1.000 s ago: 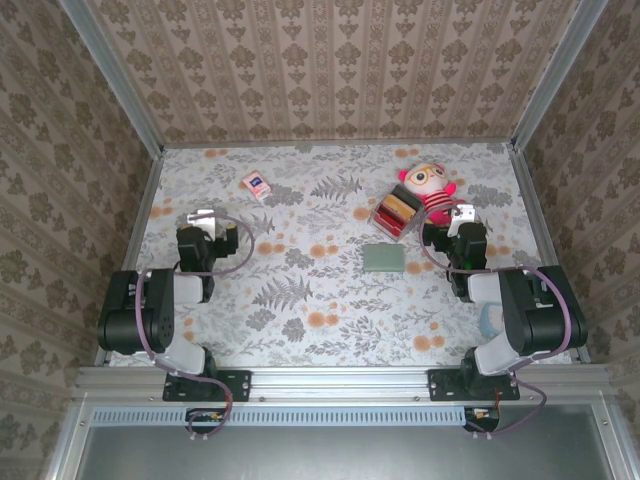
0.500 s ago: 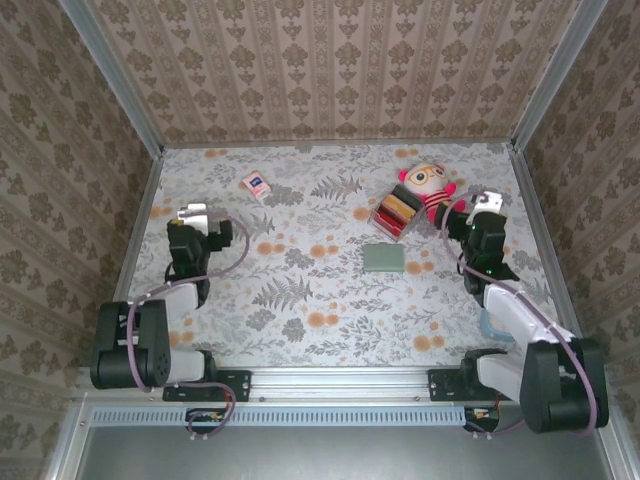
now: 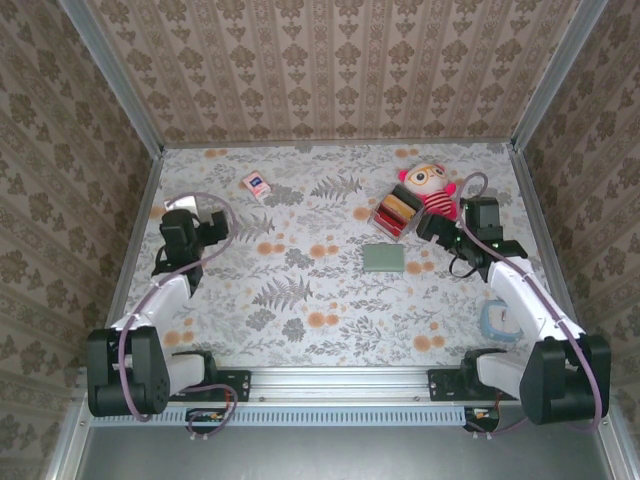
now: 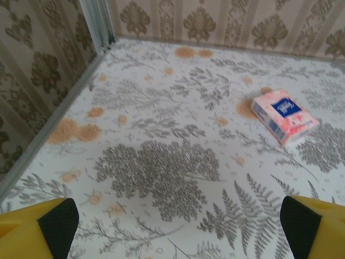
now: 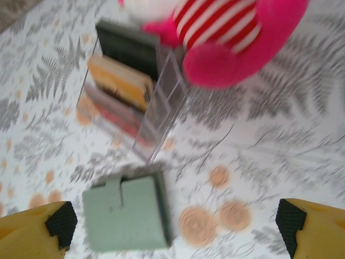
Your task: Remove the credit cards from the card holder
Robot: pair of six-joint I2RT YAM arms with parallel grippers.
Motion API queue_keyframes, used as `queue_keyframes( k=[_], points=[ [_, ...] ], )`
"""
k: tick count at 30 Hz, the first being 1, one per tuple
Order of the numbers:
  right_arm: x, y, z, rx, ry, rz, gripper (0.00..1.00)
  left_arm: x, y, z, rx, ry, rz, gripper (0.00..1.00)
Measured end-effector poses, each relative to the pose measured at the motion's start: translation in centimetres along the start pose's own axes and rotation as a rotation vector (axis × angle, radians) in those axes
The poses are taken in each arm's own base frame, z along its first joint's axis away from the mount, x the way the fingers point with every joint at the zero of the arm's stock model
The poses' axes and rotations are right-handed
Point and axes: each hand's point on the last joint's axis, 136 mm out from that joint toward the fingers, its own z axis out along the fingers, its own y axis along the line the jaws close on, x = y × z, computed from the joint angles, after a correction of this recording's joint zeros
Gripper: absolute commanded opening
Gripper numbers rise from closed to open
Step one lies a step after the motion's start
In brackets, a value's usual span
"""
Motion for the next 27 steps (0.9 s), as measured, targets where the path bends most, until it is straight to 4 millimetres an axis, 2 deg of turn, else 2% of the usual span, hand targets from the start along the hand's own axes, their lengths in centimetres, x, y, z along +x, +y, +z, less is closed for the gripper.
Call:
queue_keyframes(
  k=[5,9,11,19,27],
  points=[
    [3.7,1.7,1.7,-0.055,0.132,-0.003,0.81,1.5,-1.1,0.2,0.06,0.066,0.006,1.0],
    [7.0,3.0,3.9,-0.041,0.246,-0.062,0.76,1.9,-2.1,0.2,0.1,0.079,0.012,1.0],
    [8.1,3.4,4.9,-0.025,0.287,-0.085,0.73,1.9,-2.5,0.2,0.115,0.079,0.015,1.0],
    [9.5,3.0,7.7,0.064,0.338,-0.128,0.65,2.3,-3.6,0.3,0.153,0.093,0.033,1.0],
    [10.8,4.6,9.2,0.063,0.362,-0.186,0.56,2.5,-4.3,0.6,0.168,0.104,0.058,1.0]
  ],
)
